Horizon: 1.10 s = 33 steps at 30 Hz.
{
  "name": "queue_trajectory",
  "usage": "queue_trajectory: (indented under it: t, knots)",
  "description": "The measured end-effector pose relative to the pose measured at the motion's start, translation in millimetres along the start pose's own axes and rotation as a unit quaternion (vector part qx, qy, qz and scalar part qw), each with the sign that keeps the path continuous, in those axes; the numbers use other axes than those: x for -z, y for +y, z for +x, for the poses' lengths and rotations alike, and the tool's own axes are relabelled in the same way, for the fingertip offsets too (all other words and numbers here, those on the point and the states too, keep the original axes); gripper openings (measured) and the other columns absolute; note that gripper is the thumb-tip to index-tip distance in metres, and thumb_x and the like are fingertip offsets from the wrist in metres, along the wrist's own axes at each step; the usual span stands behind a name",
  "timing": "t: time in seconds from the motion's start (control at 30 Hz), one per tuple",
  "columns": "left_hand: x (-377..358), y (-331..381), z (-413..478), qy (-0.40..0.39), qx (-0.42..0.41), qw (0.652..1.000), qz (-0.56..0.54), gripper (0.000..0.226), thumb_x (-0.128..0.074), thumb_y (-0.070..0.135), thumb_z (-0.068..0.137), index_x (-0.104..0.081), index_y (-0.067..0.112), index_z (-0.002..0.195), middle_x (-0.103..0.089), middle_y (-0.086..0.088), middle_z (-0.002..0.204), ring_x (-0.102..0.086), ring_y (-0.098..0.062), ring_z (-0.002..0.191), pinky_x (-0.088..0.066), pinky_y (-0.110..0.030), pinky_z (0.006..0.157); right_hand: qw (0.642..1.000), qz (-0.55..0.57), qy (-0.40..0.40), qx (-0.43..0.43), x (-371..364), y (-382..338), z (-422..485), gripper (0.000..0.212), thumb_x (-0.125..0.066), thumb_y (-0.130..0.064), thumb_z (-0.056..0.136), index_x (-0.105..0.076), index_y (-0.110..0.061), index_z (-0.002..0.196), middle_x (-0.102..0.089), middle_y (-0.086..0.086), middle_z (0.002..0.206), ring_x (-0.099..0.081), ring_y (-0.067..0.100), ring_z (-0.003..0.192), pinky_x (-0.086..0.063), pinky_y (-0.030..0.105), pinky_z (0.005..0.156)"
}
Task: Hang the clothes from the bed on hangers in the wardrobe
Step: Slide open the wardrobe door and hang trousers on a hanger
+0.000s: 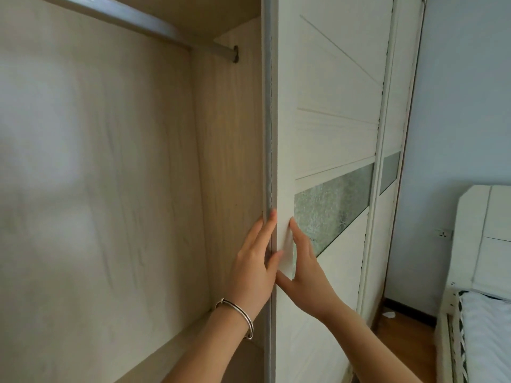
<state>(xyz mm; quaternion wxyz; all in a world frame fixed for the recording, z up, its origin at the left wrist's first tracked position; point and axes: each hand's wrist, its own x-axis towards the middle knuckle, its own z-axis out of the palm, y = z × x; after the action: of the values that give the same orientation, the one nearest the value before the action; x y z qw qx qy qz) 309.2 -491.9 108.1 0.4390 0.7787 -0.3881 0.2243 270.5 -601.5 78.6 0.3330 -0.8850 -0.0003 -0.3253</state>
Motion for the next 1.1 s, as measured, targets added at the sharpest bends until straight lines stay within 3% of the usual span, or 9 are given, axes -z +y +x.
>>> queue_trajectory:
  t: [0.23,0.3,0.37,0.43,0.57,0.77,0.87,0.93,1.1]
  knots:
    - [16.1,0.4,-11.6,-0.028,0.027,0.999,-0.005,0.053,-0.056,0.018,0.088,-0.039,0.032,0.136,-0.050,0.016,0.128,-0.053,-0.002,0.112,-0.048,-0.022,0.098,0.998,-0.012,0.056,-0.010,-1.3,-12.6,-4.5,0.077,-0.062,-0.022,0.086,-0.014,-0.022,0.146,-0.021,-0.013,0.142,-0.021,0.005,0.136,-0.022,0.021,0.112]
    - [33.7,-7.2,-18.8,-0.022,0.017,0.999,0.029,0.034,-0.058,0.018,0.087,-0.059,0.025,0.121,-0.065,0.011,0.113,-0.059,0.006,0.094,-0.050,-0.014,0.087,0.985,-0.032,0.164,0.038,-5.7,-29.5,-7.7,0.057,-0.063,-0.017,0.084,-0.040,-0.015,0.136,-0.035,0.003,0.140,-0.031,0.018,0.132,-0.031,0.031,0.109]
    - [59.7,-13.8,-27.3,0.001,0.020,0.998,0.059,0.023,-0.061,0.017,0.084,-0.068,0.021,0.106,-0.073,0.007,0.098,-0.058,0.018,0.079,-0.042,0.002,0.076,0.970,-0.002,0.213,0.114,-11.4,-54.4,-7.1,0.039,-0.057,-0.020,0.082,-0.051,-0.019,0.121,-0.045,-0.001,0.128,-0.038,0.011,0.123,-0.030,0.018,0.104]
    - [92.9,-15.3,-36.3,0.038,0.035,0.995,0.084,0.020,-0.063,0.020,0.082,-0.070,0.022,0.100,-0.074,0.008,0.088,-0.058,0.017,0.071,-0.037,0.006,0.068,0.967,0.019,0.184,0.174,-20.5,-80.9,-1.5,0.028,-0.051,-0.025,0.082,-0.057,-0.020,0.109,-0.053,-0.006,0.114,-0.042,0.006,0.115,-0.031,0.012,0.101]
    - [182.9,-3.9,-58.4,0.135,0.057,0.978,0.148,0.028,-0.054,0.043,0.076,-0.066,0.034,0.099,-0.062,0.027,0.068,-0.055,0.017,0.069,-0.036,0.004,0.062,0.954,0.036,0.128,0.267,-52.9,-137.8,15.4,0.026,-0.049,-0.026,0.082,-0.069,-0.014,0.093,-0.067,-0.001,0.097,-0.051,0.014,0.108,-0.040,0.031,0.095]
    - [314.6,31.4,-91.1,0.294,0.029,0.916,0.272,0.025,-0.054,0.038,0.077,-0.070,0.028,0.093,-0.062,0.028,0.088,-0.061,0.003,0.086,-0.042,0.002,0.075,0.926,0.152,0.077,0.336,-87.6,-244.8,38.5,0.024,-0.048,-0.031,0.083,-0.068,-0.021,0.091,-0.061,-0.017,0.092,-0.049,-0.002,0.098,-0.045,0.023,0.082]
    - [363.5,44.3,-84.8,0.343,0.025,0.905,0.250,0.017,-0.057,0.026,0.080,-0.066,0.035,0.093,-0.068,0.018,0.096,-0.064,0.000,0.091,-0.046,-0.005,0.082,0.918,0.264,0.019,0.295,-91.9,-300.2,56.3,0.011,-0.058,-0.025,0.086,-0.060,-0.034,0.090,-0.055,-0.030,0.091,-0.049,-0.016,0.091,-0.036,-0.001,0.079]
    - [388.6,51.7,-64.8,0.358,0.042,0.917,0.174,0.022,-0.058,0.014,0.085,-0.064,0.030,0.100,-0.067,0.012,0.101,-0.061,0.001,0.096,-0.046,-0.011,0.091,0.901,0.361,-0.015,0.240,-93.1,-335.9,75.6,0.016,-0.060,-0.019,0.086,-0.059,-0.036,0.087,-0.059,-0.025,0.091,-0.055,-0.012,0.091,-0.037,0.001,0.082]
    - [422.9,53.0,0.1,0.289,0.203,0.931,0.091,0.049,-0.049,0.018,0.089,-0.038,0.022,0.137,-0.043,0.011,0.105,-0.045,0.000,0.084,-0.036,-0.016,0.073,0.860,0.482,-0.089,0.140,-88.5,-410.0,126.2,0.023,-0.059,-0.019,0.087,-0.060,-0.019,0.110,-0.058,-0.011,0.089,-0.054,-0.004,0.078,-0.043,0.000,0.062]
